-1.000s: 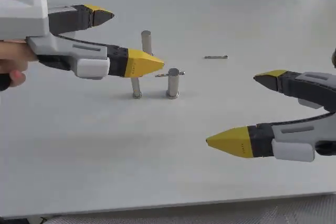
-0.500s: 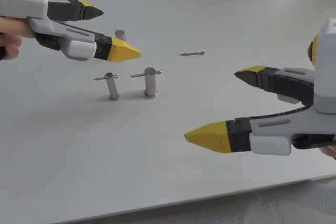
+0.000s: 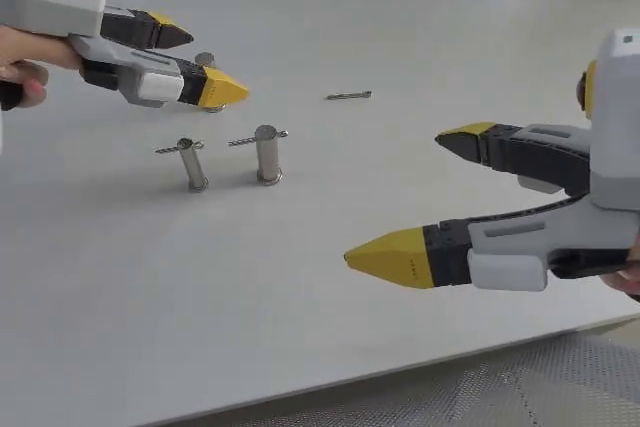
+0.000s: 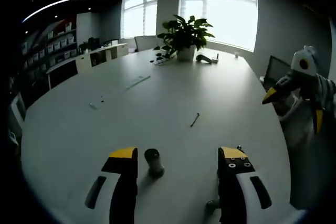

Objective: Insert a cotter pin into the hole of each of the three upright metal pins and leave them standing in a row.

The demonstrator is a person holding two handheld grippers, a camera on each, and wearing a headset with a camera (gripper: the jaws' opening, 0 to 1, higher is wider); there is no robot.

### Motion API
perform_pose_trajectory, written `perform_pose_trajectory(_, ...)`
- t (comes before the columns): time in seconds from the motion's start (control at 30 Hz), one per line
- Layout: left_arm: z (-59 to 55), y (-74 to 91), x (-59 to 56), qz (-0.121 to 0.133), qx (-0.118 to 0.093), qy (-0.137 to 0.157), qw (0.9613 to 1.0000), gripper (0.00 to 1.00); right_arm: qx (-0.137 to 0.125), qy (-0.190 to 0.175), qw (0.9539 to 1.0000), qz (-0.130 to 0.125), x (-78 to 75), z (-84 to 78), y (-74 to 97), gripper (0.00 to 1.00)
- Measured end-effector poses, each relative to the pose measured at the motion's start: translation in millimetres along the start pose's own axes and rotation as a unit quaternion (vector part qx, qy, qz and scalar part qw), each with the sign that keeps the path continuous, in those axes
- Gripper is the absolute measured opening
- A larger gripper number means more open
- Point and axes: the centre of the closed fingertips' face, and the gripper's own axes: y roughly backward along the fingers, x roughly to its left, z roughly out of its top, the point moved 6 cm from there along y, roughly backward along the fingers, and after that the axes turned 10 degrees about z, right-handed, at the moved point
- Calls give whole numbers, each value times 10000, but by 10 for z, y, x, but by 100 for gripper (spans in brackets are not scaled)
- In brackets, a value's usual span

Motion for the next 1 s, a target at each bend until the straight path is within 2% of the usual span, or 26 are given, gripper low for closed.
perform_pose_trajectory(0.17,-78,-116,26,78,127,-12,9999,52,3,-25,10000,-1,3,-6,6,95)
perform_pose_trajectory(0.33,-135,-212,40,98,205,-176,9996,44,18,-48,10000,-15,-4,-17,14,94)
perform_pose_trajectory(0.4,-121,-227,-9,84,219,-205,9995,43,26,-60,10000,-13,-3,-21,12,94)
perform_pose_trajectory(0.57,-196,-261,30,148,332,-86,9993,38,59,-72,10000,14,10,-36,-3,94)
perform_pose_trajectory(0.7,-231,-259,51,182,366,-110,9991,31,69,-76,9999,12,0,-43,4,94)
perform_pose_trajectory(0.87,-208,-264,92,301,303,-148,9990,25,99,-141,9999,-4,-26,-81,2,93)
perform_pose_trajectory(1.0,-198,-282,83,271,286,-176,9991,19,127,-169,9998,-10,-33,-89,-12,93)
